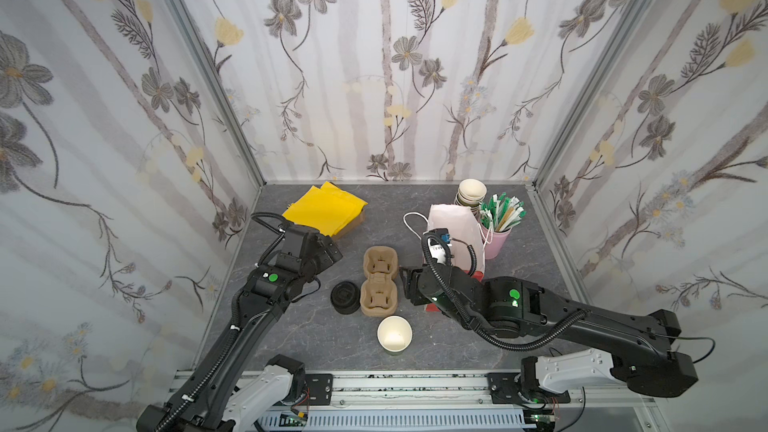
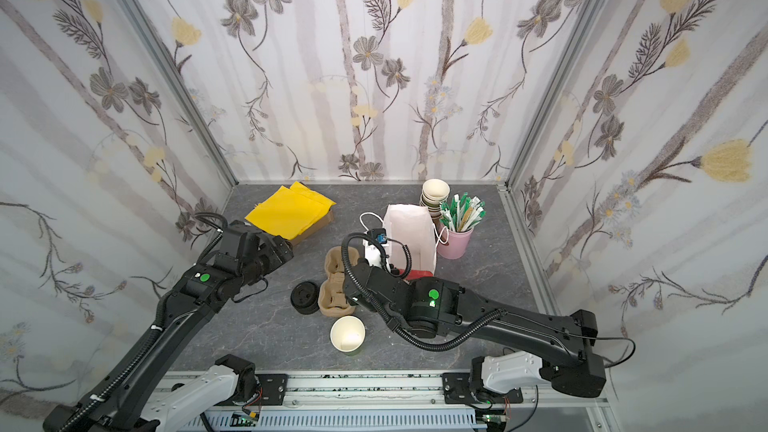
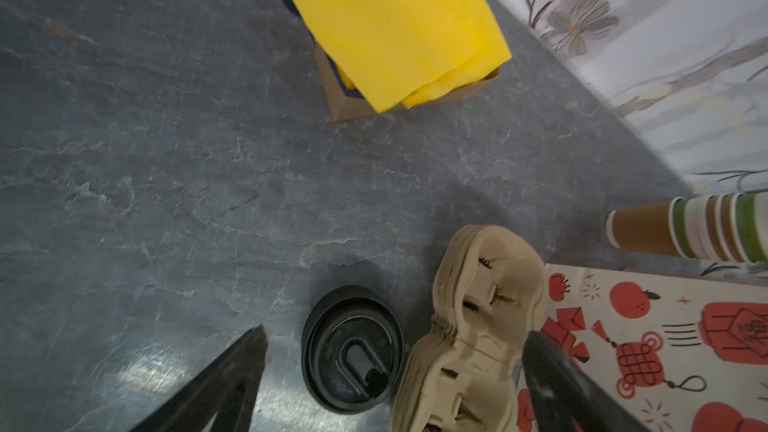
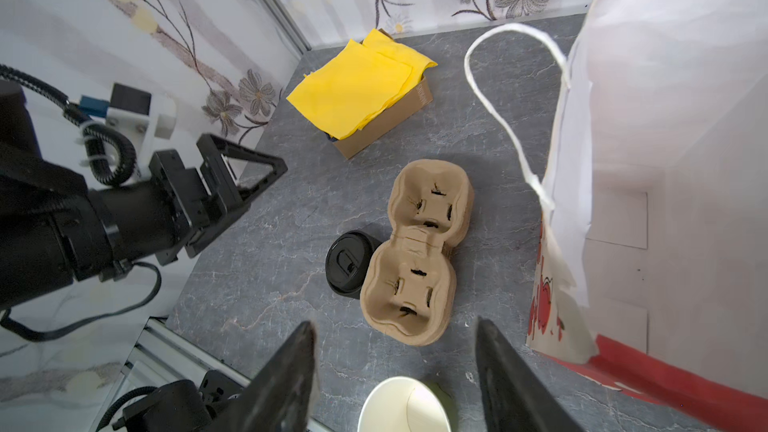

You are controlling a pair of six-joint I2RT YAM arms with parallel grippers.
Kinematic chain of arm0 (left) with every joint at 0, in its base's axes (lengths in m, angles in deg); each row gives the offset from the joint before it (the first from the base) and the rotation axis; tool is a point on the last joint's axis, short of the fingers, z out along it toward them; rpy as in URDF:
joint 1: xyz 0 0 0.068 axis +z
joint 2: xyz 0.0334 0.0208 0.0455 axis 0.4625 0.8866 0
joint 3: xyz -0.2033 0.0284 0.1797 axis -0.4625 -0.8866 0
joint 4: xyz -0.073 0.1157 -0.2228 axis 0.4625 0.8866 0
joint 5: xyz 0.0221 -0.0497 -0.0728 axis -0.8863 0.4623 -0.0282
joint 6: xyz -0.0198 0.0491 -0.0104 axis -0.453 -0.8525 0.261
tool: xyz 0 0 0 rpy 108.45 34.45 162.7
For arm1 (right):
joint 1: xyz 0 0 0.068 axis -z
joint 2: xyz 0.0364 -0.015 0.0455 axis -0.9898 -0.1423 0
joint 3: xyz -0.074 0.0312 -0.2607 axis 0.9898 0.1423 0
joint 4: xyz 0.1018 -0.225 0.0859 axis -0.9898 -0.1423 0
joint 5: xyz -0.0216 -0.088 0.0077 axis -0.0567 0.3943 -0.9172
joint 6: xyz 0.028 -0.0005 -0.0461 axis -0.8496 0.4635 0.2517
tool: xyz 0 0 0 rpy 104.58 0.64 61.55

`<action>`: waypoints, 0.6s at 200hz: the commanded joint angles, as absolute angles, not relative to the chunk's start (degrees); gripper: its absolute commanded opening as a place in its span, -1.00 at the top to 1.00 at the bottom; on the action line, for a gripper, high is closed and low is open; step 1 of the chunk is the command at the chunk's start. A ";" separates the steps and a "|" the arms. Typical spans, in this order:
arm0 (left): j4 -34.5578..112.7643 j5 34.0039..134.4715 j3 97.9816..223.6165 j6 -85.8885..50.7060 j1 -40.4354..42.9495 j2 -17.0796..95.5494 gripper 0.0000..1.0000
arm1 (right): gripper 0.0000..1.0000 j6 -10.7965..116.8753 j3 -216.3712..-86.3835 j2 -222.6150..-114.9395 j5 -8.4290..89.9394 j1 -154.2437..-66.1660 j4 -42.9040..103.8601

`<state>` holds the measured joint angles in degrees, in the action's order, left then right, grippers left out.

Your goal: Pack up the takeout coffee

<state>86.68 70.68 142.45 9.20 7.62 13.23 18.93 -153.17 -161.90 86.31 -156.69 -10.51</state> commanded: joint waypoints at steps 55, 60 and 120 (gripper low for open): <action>91.53 82.81 138.96 6.43 7.60 24.57 -0.84 | -0.24 23.27 -152.86 -158.48 89.90 -153.83 -15.42; 91.43 82.71 139.11 6.55 7.68 25.68 -0.82 | -0.24 23.27 -152.71 -158.26 90.04 -153.82 -15.37; 86.85 82.73 139.71 8.54 7.68 31.81 -0.63 | -0.25 23.10 -150.12 -155.96 92.20 -153.44 -15.03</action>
